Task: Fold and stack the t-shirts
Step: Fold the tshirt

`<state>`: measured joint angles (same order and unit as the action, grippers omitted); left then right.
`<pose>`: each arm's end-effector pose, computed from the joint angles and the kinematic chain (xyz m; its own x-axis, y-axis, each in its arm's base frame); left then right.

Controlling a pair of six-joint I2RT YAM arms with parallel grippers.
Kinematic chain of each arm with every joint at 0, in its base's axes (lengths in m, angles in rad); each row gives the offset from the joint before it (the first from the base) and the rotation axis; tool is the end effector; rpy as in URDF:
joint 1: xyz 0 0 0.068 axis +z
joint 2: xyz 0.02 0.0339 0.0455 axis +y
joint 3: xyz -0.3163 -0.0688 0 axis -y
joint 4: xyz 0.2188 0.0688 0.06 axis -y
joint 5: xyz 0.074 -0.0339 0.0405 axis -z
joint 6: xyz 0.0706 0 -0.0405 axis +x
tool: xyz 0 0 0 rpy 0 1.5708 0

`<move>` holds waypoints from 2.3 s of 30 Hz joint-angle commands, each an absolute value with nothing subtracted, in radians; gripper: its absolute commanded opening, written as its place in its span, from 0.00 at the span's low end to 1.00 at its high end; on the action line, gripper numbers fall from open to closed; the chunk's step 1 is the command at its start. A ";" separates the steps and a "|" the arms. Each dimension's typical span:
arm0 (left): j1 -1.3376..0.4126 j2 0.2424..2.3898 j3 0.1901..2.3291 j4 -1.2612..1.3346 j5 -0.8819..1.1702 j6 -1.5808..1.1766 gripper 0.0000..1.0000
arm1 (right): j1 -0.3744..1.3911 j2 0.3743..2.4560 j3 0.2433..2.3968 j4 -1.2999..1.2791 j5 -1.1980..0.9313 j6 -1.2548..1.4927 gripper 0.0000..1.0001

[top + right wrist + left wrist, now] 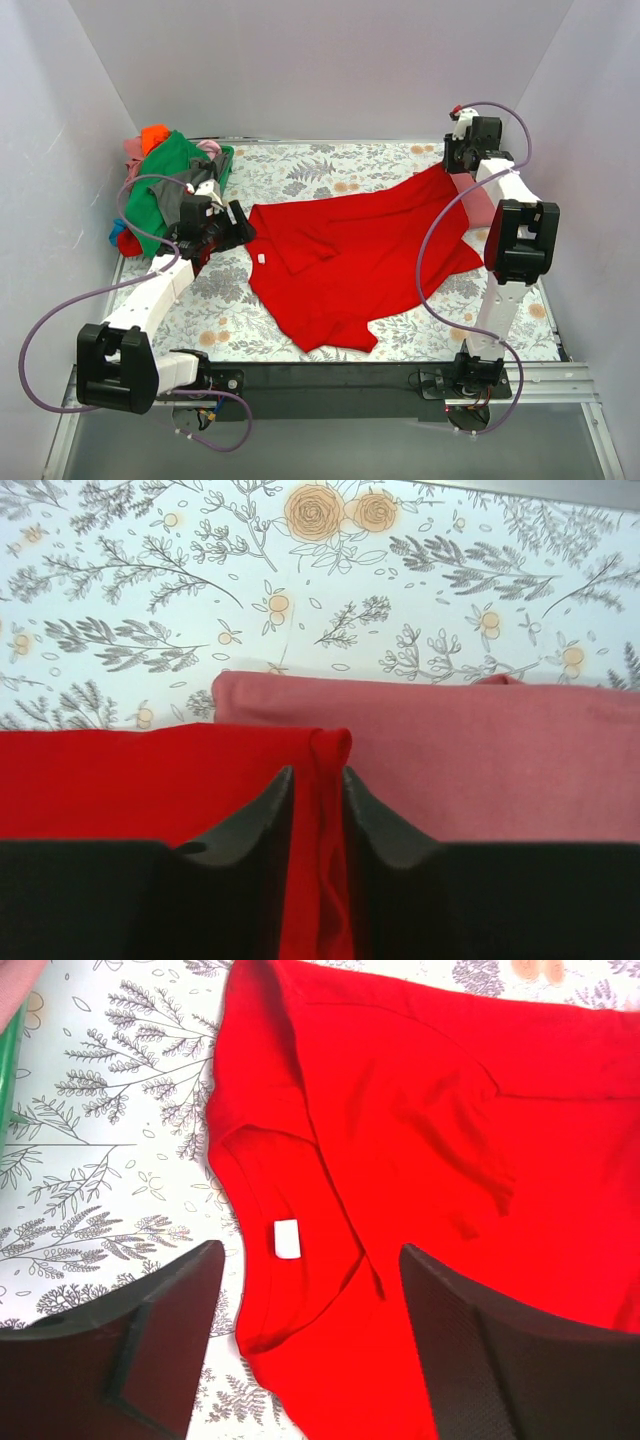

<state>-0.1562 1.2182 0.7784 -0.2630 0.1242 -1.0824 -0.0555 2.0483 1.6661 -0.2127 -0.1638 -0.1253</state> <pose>0.2399 -0.0466 0.2784 -0.5184 -0.8054 -0.2873 -0.4476 0.5418 -0.7114 0.5096 -0.0168 0.2880 -0.5452 -0.0932 -0.8331 -0.1494 0.9887 -0.0128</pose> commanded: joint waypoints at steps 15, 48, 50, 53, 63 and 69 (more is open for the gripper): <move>-0.149 1.006 0.764 -0.414 0.475 -1.235 0.73 | 0.067 1.668 1.266 -0.184 -0.357 -0.352 0.76; -1.185 1.316 0.774 -0.477 0.095 -1.390 0.56 | 0.021 1.137 0.726 -0.588 -0.868 -0.841 0.98; -1.206 1.354 0.791 -0.482 0.046 -1.385 0.56 | 0.021 1.143 0.721 -0.601 -0.887 -0.863 0.98; -1.224 1.391 0.796 -0.509 -0.035 -1.390 0.54 | 0.038 1.161 0.721 -0.655 -0.934 -0.937 0.97; -1.226 1.059 0.735 -0.719 -0.357 -1.583 0.61 | 0.646 1.282 0.821 -0.654 -0.657 -1.000 0.85; -1.216 0.936 0.762 -0.886 -0.494 -1.800 0.63 | 0.951 1.382 0.841 -0.554 -0.413 -0.922 0.82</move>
<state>-1.2236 0.9661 0.7464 -0.7391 -0.3408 -1.6344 0.8585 1.3376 0.8162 -0.5930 -0.5617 -0.9546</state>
